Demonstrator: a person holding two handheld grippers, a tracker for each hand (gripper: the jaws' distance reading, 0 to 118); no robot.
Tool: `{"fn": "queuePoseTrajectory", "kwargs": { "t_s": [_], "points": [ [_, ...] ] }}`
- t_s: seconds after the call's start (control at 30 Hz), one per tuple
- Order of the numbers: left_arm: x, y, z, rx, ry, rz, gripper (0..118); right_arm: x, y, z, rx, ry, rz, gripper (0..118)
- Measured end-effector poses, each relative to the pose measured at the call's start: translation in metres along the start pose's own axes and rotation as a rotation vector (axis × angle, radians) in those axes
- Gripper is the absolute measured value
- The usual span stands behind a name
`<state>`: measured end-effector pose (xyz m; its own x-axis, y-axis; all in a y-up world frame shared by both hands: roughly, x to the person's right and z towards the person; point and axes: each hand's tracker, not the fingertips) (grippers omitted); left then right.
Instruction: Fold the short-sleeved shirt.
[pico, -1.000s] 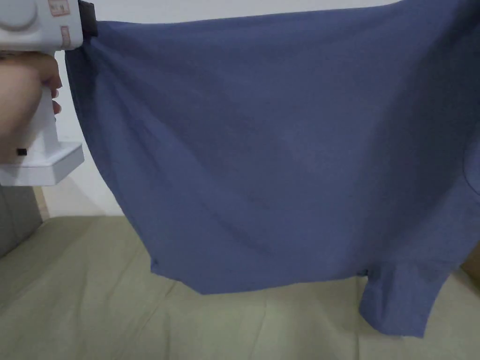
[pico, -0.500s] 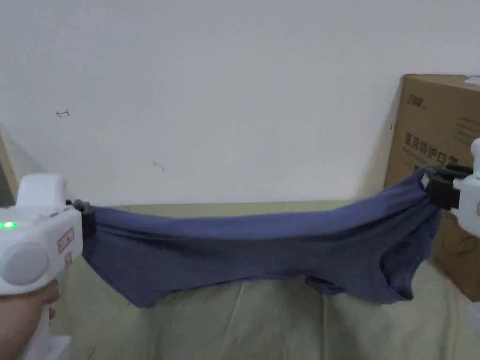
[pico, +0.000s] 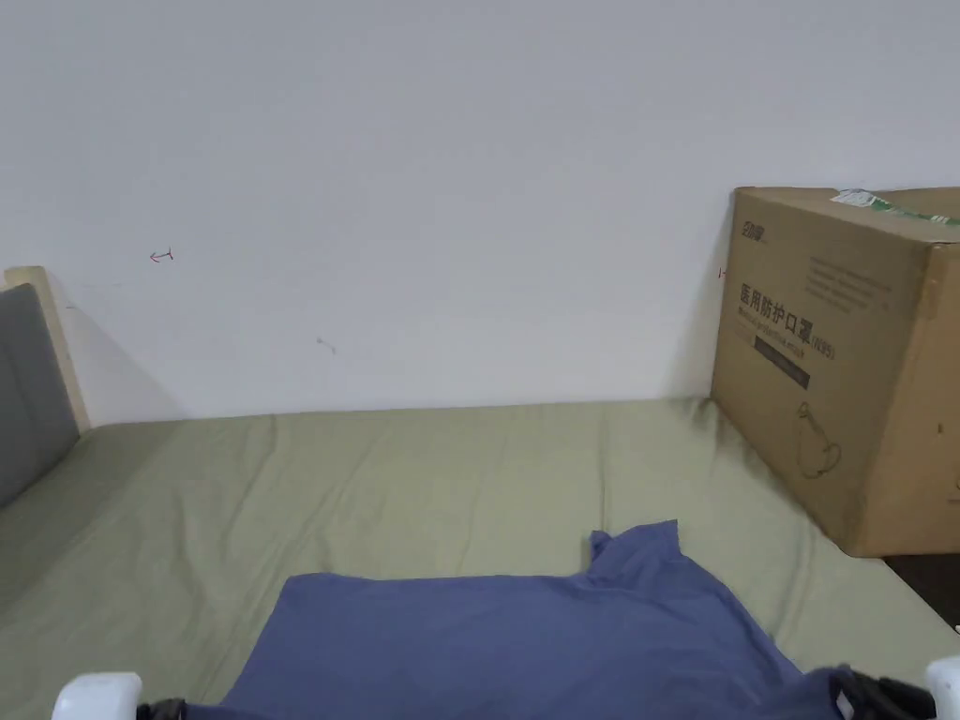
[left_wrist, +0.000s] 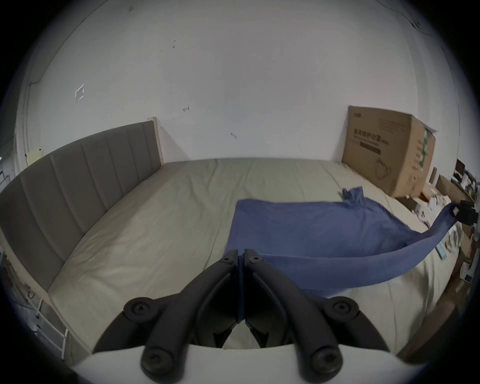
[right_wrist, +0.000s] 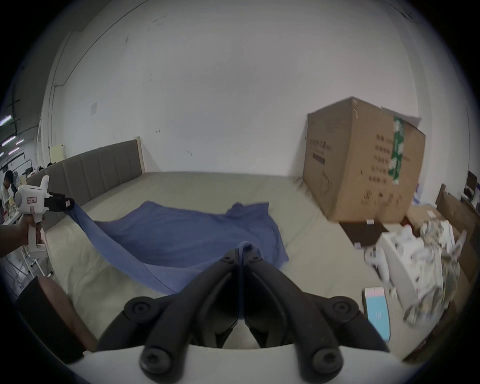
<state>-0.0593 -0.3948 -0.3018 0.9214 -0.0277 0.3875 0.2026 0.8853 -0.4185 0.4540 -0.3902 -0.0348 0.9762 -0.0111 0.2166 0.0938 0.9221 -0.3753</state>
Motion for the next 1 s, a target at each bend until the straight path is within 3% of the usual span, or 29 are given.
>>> {"fn": "queuePoseTrajectory", "kwargs": {
  "t_s": [0.37, 0.5, 0.57, 0.6, 0.63, 0.67, 0.7, 0.73, 0.77, 0.83, 0.93, 0.97, 1.0],
  "points": [
    [-0.003, -0.091, 0.084, -0.053, -0.021, -0.010, 3, -0.023, -0.101, 0.069, -0.101, -0.018, -0.023, 1],
    [0.001, -0.114, 0.075, -0.108, -0.017, -0.034, 4, -0.022, -0.123, 0.057, -0.194, -0.041, 0.025, 1],
    [0.003, -0.125, 0.070, -0.134, -0.007, -0.032, 12, -0.021, -0.131, 0.052, -0.215, -0.039, 0.024, 1],
    [0.003, -0.129, 0.068, -0.145, -0.004, -0.028, 25, -0.020, -0.134, 0.051, -0.222, -0.039, 0.014, 1],
    [0.005, -0.134, 0.066, -0.156, -0.007, -0.015, 59, -0.017, -0.138, 0.048, -0.239, -0.033, -0.005, 6],
    [0.005, -0.137, 0.066, -0.170, -0.016, 0.008, 93, -0.014, -0.143, 0.046, -0.271, -0.017, -0.039, 22],
    [0.004, -0.140, 0.066, -0.188, -0.022, 0.029, 113, -0.013, -0.146, 0.047, -0.290, -0.036, -0.046, 48],
    [0.004, -0.142, 0.068, -0.200, -0.027, 0.047, 117, -0.013, -0.148, 0.049, -0.288, -0.057, -0.041, 92],
    [0.004, -0.144, 0.074, -0.179, -0.041, 0.070, 115, -0.011, -0.149, 0.055, -0.273, -0.058, -0.050, 110],
    [0.004, -0.143, 0.094, -0.119, -0.072, 0.102, 115, 0.011, -0.165, 0.057, -0.168, -0.038, -0.098, 114],
    [0.009, -0.144, 0.134, -0.046, -0.058, 0.082, 115, -0.007, -0.152, 0.104, -0.098, -0.065, -0.097, 114],
    [0.009, -0.145, 0.146, -0.024, -0.048, 0.083, 113, -0.009, -0.151, 0.115, -0.088, -0.069, -0.098, 113],
    [0.009, -0.146, 0.159, -0.006, -0.069, 0.096, 103, -0.011, -0.151, 0.126, -0.071, -0.056, -0.103, 112]
  ]
}}
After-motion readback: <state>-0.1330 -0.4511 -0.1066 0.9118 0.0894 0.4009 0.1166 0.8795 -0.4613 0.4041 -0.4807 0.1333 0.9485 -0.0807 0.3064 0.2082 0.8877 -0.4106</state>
